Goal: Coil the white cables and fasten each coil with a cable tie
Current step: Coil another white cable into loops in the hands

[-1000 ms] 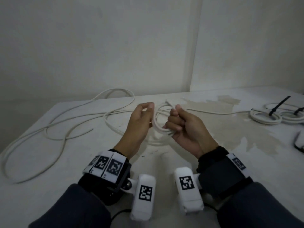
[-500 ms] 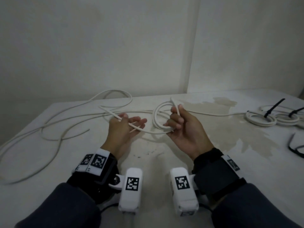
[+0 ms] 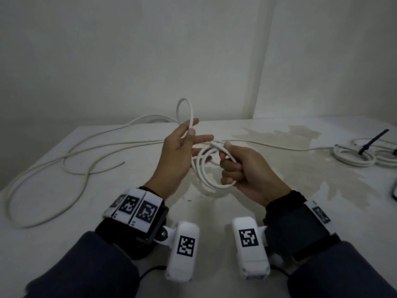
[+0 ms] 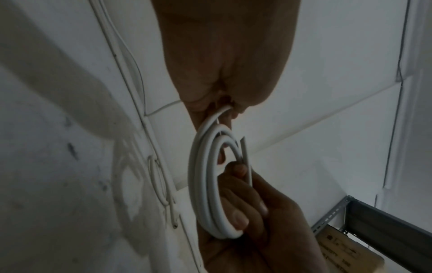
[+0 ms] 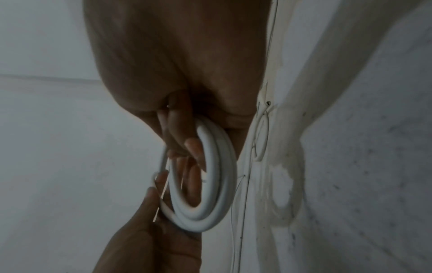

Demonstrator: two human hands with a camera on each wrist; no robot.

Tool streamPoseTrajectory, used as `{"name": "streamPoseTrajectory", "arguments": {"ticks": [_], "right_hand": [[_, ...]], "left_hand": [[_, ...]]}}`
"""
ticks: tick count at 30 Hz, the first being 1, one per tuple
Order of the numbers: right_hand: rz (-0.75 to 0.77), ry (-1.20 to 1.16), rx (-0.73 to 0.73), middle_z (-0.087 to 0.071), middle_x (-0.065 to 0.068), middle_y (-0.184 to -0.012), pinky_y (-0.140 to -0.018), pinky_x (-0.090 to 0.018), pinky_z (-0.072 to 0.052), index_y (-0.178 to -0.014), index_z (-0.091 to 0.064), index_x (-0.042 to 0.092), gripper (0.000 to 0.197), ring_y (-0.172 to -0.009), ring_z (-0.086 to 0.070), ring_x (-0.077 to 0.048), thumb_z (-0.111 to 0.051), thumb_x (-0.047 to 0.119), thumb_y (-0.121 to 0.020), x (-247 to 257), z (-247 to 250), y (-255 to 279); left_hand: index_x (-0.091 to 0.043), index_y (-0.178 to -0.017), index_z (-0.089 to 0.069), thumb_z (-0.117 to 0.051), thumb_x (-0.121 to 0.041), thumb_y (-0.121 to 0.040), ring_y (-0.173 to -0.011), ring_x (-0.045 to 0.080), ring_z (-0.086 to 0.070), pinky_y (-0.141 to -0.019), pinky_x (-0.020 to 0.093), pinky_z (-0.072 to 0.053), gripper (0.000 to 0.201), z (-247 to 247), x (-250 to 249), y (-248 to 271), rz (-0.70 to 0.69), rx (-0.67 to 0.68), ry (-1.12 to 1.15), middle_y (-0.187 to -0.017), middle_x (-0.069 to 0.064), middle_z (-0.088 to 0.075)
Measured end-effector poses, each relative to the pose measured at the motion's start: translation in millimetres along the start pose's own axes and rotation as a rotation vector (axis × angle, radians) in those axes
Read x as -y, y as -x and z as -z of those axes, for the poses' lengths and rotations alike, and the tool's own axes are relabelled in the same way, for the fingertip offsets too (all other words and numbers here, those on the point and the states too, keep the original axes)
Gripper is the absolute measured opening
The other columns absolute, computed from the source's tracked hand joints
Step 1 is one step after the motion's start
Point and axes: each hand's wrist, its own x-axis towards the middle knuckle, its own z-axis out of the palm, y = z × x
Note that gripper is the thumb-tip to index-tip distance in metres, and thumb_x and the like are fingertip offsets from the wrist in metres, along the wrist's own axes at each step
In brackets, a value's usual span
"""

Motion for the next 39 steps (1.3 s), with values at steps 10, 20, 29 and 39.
{"name": "streamPoseTrajectory", "arguments": {"ticks": [10,20,29,39], "right_hand": [[0.044,0.147,-0.090,-0.030,0.005,-0.046,-0.037,-0.018,-0.028,-0.087,-0.049,0.012,0.015,-0.036,-0.023,-0.008,-0.046,0.017,-0.100,-2,-3,0],[0.157,0.147,-0.079,-0.031,0.005,-0.051,-0.038,-0.021,-0.028,-0.112,-0.033,0.026,0.025,-0.039,-0.024,-0.008,-0.049,0.012,-0.098,-2,-3,4],[0.153,0.326,-0.051,-0.029,0.005,-0.045,-0.041,-0.022,-0.029,-0.091,-0.046,0.015,0.009,-0.037,-0.024,-0.010,-0.045,0.015,-0.100,-4,-10,7],[0.199,0.208,-0.079,-0.027,0.003,-0.050,-0.041,-0.022,-0.028,-0.076,-0.043,0.016,0.022,-0.041,-0.023,-0.010,-0.049,0.012,-0.097,-3,-6,2]], "left_hand": [[-0.013,-0.125,-0.058,-0.037,-0.016,-0.103,-0.036,0.010,-0.040,-0.037,0.017,-0.035,0.030,-8,-1,3,0.128,0.114,-0.071,-0.057,0.004,-0.055],[-0.006,-0.097,-0.067,-0.049,-0.043,-0.095,-0.038,0.007,-0.028,-0.039,0.015,-0.023,0.041,-20,-13,10,0.188,0.200,-0.260,-0.050,-0.003,-0.037],[-0.012,-0.094,-0.068,-0.046,-0.039,-0.099,-0.037,0.007,-0.029,-0.038,0.017,-0.028,0.035,-9,-11,7,0.256,0.281,-0.363,-0.045,-0.005,-0.039],[-0.015,-0.079,-0.056,-0.061,-0.039,-0.090,-0.040,0.006,-0.033,-0.037,0.017,-0.027,0.026,-23,3,8,0.167,0.009,-0.226,-0.049,-0.007,-0.039]]}}
